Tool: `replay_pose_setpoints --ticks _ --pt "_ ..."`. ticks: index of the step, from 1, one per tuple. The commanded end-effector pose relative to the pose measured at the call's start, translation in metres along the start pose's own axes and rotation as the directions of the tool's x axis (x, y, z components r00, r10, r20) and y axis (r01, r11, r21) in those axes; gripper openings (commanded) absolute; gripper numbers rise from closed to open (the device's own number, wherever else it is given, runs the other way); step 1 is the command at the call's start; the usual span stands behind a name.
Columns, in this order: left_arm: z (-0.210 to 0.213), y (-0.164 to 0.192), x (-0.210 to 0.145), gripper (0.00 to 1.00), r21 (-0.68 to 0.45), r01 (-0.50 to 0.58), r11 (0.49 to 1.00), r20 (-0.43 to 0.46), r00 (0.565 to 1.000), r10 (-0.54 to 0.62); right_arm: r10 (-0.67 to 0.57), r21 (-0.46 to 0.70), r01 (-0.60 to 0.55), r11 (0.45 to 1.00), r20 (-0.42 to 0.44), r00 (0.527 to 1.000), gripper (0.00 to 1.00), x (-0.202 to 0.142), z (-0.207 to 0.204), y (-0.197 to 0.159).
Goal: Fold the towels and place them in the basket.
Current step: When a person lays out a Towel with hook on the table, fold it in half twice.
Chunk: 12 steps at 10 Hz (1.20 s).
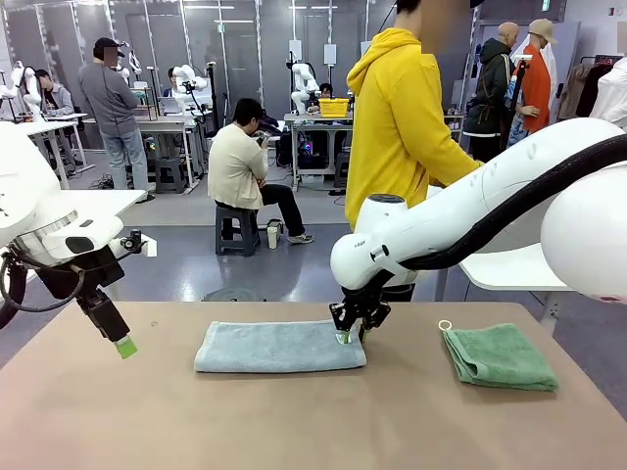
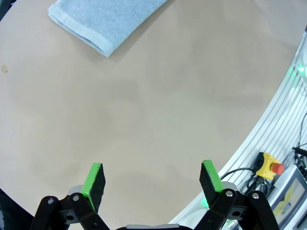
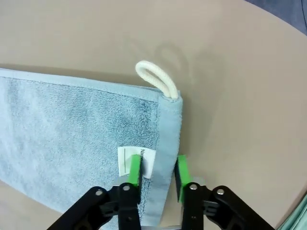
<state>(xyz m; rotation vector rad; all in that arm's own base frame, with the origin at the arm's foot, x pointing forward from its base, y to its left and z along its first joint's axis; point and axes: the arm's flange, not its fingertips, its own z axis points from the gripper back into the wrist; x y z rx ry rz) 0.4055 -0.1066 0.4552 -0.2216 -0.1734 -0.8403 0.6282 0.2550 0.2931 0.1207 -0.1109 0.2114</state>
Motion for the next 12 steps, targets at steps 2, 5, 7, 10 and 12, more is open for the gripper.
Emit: replay_pose_setpoints --ticks 2,5,7,10,12 --pt "0.001 0.002 0.001 1.00 0.008 0.007 1.000 -0.008 1.000 -0.006 -0.035 -0.015 0.035 0.999 -0.037 0.999 0.00 0.004 -0.011 0.005" --pt "0.001 0.002 0.001 1.00 0.008 0.007 1.000 -0.008 1.000 -0.006 -0.031 -0.025 0.030 0.999 -0.033 0.999 0.00 0.002 -0.005 0.009" --pt "0.001 0.002 0.001 1.00 0.008 0.007 1.000 -0.008 1.000 -0.006 -0.022 -0.012 0.022 1.000 -0.020 1.000 0.00 -0.004 0.009 0.008" --pt "0.001 0.002 0.001 1.00 0.008 0.007 1.000 -0.008 1.000 -0.006 -0.005 -0.004 0.005 1.000 0.005 1.000 0.00 -0.014 0.046 -0.006" --pt "0.001 0.002 0.001 1.00 0.008 0.007 1.000 -0.008 1.000 -0.006 0.028 -0.042 -0.027 0.999 0.029 0.999 0.00 -0.021 0.074 -0.015"
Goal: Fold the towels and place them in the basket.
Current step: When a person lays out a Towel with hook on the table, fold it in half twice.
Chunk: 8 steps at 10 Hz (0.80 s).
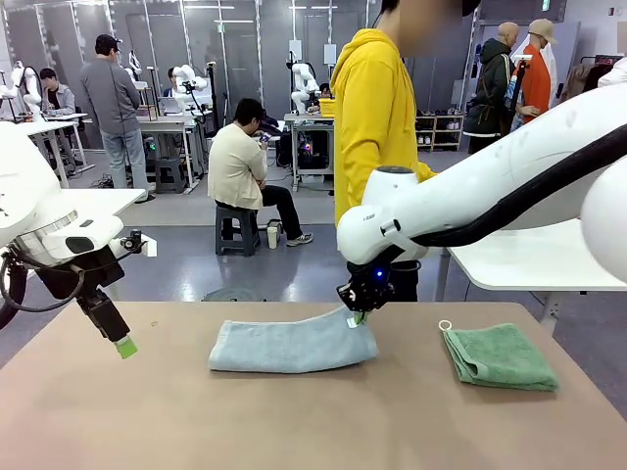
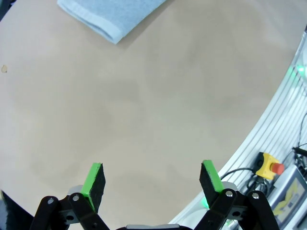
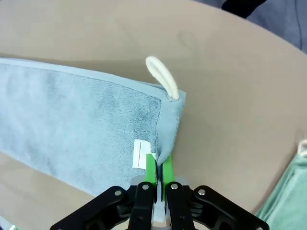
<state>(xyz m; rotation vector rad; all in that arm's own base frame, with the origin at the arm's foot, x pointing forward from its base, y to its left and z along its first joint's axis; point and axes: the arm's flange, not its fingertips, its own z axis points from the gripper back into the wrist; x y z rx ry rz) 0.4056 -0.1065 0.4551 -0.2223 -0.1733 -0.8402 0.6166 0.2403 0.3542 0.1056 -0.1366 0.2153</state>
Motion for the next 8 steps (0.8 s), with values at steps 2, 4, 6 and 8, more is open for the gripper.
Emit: replay_pose_setpoints --ticks 2,4,6,8 --pt "0.001 0.002 0.001 1.00 0.008 0.007 1.000 -0.008 1.000 -0.007 0.016 -0.079 -0.015 0.997 0.016 1.000 0.00 -0.015 0.033 -0.015" --pt "0.001 0.002 0.001 1.00 0.008 0.007 1.000 -0.008 1.000 -0.007 0.029 -0.062 -0.026 0.998 0.047 0.998 0.00 -0.012 0.058 -0.010" --pt "0.001 0.002 0.001 1.00 0.008 0.007 1.000 -0.008 1.000 -0.007 0.061 -0.002 -0.061 0.998 0.062 0.996 0.00 -0.005 0.080 0.019" --pt "0.001 0.002 0.001 1.00 0.008 0.007 1.000 -0.008 1.000 -0.007 0.011 0.092 -0.017 0.996 0.071 0.997 0.00 0.010 0.089 0.059"
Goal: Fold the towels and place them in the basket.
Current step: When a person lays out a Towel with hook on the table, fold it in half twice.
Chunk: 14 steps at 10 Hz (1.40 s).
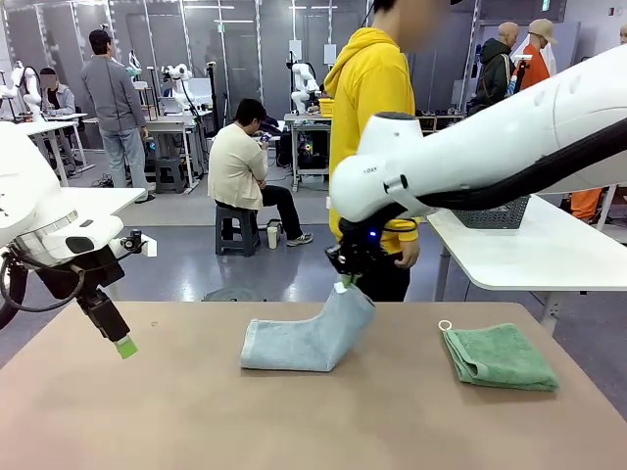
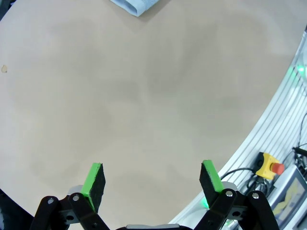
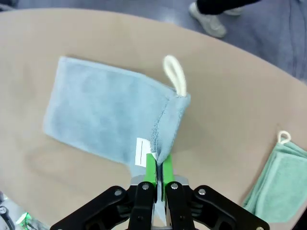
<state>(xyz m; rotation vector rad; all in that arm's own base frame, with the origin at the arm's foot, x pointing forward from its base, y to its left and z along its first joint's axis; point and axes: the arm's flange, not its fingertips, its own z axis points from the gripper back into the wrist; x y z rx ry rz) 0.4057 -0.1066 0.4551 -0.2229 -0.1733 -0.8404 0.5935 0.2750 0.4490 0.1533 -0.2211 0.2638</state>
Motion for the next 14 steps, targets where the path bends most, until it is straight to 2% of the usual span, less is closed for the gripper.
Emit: replay_pose_setpoints --ticks 1,5,9,11,12,13,14 --pt "0.001 0.002 0.001 1.00 0.009 0.006 1.000 -0.008 1.000 -0.006 -0.044 0.083 0.047 0.995 -0.031 0.999 0.00 0.018 -0.008 0.031" --pt "0.001 0.002 0.001 1.00 0.009 0.006 1.000 -0.008 1.000 -0.006 -0.139 0.141 0.152 0.978 -0.102 0.985 0.00 0.034 -0.053 0.091" --pt "0.001 0.002 0.001 1.00 0.009 0.006 1.000 -0.008 1.000 -0.006 -0.174 0.190 0.188 0.964 -0.086 0.981 0.00 0.043 -0.096 0.126" --pt "0.001 0.002 0.001 1.00 0.009 0.006 1.000 -0.008 1.000 -0.006 -0.207 0.168 0.223 0.960 -0.104 0.973 0.00 0.046 -0.116 0.134" --pt "0.001 0.002 0.001 1.00 0.009 0.006 1.000 -0.008 1.000 -0.006 -0.211 0.157 0.228 0.961 -0.115 0.971 0.31 0.045 -0.123 0.135" --pt "0.001 0.002 0.001 1.00 0.009 0.006 1.000 -0.008 1.000 -0.006 -0.210 0.159 0.226 0.961 -0.113 0.971 0.39 0.046 -0.125 0.136" --pt "0.001 0.002 0.001 1.00 0.009 0.006 1.000 -0.008 1.000 -0.006 -0.211 0.161 0.227 0.961 -0.105 0.972 0.63 0.045 -0.125 0.137"
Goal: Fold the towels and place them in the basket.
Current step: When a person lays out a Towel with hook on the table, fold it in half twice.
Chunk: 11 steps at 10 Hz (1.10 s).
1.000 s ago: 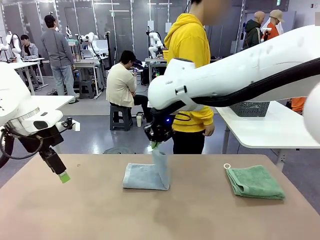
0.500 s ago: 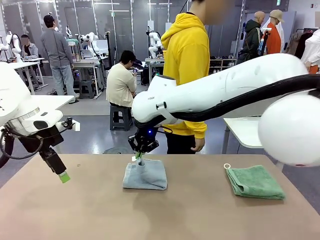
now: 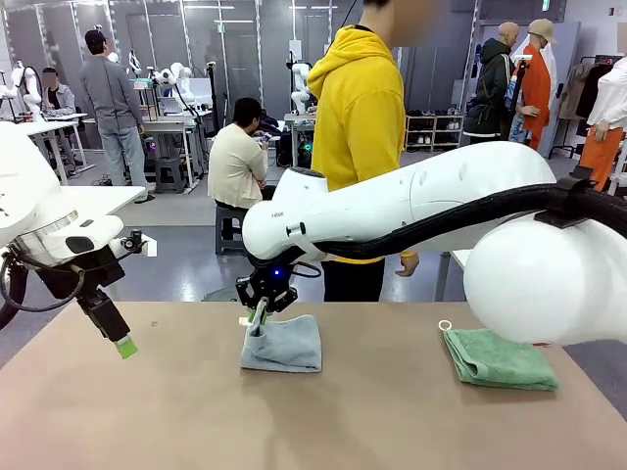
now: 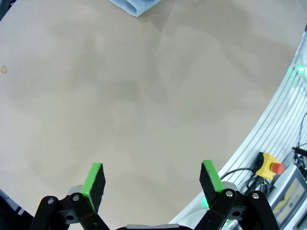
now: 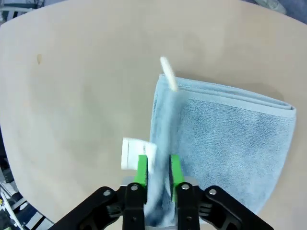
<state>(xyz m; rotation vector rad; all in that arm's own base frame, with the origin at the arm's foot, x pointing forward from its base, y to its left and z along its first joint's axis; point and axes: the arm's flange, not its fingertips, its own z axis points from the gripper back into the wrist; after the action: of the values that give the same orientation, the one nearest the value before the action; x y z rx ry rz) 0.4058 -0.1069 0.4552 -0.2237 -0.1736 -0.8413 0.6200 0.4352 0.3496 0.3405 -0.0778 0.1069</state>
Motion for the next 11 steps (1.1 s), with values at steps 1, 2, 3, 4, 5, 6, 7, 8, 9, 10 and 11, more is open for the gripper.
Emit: replay_pose_setpoints --ticks 1,2,3,4,5,6,7,8,9,10,11 --pt "0.001 0.002 0.000 1.00 0.009 0.006 1.000 -0.009 1.000 -0.006 -0.033 -0.006 0.034 0.999 0.020 0.999 0.71 0.003 0.004 0.006" --pt "0.001 0.002 0.000 1.00 0.009 0.006 1.000 -0.009 1.000 -0.006 -0.034 -0.002 0.034 0.999 0.020 0.999 0.96 0.002 0.003 0.005" --pt "0.001 0.002 0.000 1.00 0.009 0.006 1.000 -0.009 1.000 -0.006 -0.036 0.002 0.036 0.999 0.024 0.999 0.62 0.002 0.004 0.004" --pt "0.001 0.002 0.000 1.00 0.009 0.006 1.000 -0.009 1.000 -0.006 -0.034 0.006 0.034 0.999 0.027 0.999 1.00 0.000 0.005 0.002" --pt "0.001 0.002 0.000 1.00 0.009 0.006 1.000 -0.009 1.000 -0.006 -0.037 0.010 0.037 0.999 0.028 0.999 0.94 0.000 0.006 -0.001" --pt "0.001 0.002 0.000 1.00 0.009 0.006 1.000 -0.009 1.000 -0.006 -0.038 0.018 0.038 0.999 0.028 0.999 1.00 -0.001 0.007 -0.005" --pt "0.001 0.002 0.000 1.00 0.009 0.006 1.000 -0.009 1.000 -0.006 -0.032 0.019 0.031 0.999 0.016 0.999 1.00 -0.001 0.007 -0.009" --pt "0.001 0.002 0.000 1.00 0.009 0.006 1.000 -0.009 1.000 -0.006 -0.004 0.004 0.004 1.000 0.015 1.000 1.00 0.004 0.003 -0.001" --pt "0.001 0.002 0.000 1.00 0.009 0.006 1.000 -0.009 1.000 -0.006 -0.004 0.004 0.004 1.000 0.015 1.000 1.00 0.004 0.003 -0.001" --pt "0.001 0.002 0.000 1.00 0.009 0.006 1.000 -0.009 1.000 -0.006 -0.004 0.004 0.004 1.000 0.015 1.000 1.00 0.004 0.003 -0.001" --pt "0.001 0.002 0.000 1.00 0.009 0.006 1.000 -0.009 1.000 -0.006 -0.004 0.004 0.004 1.000 0.015 1.000 1.00 0.004 0.003 -0.001"
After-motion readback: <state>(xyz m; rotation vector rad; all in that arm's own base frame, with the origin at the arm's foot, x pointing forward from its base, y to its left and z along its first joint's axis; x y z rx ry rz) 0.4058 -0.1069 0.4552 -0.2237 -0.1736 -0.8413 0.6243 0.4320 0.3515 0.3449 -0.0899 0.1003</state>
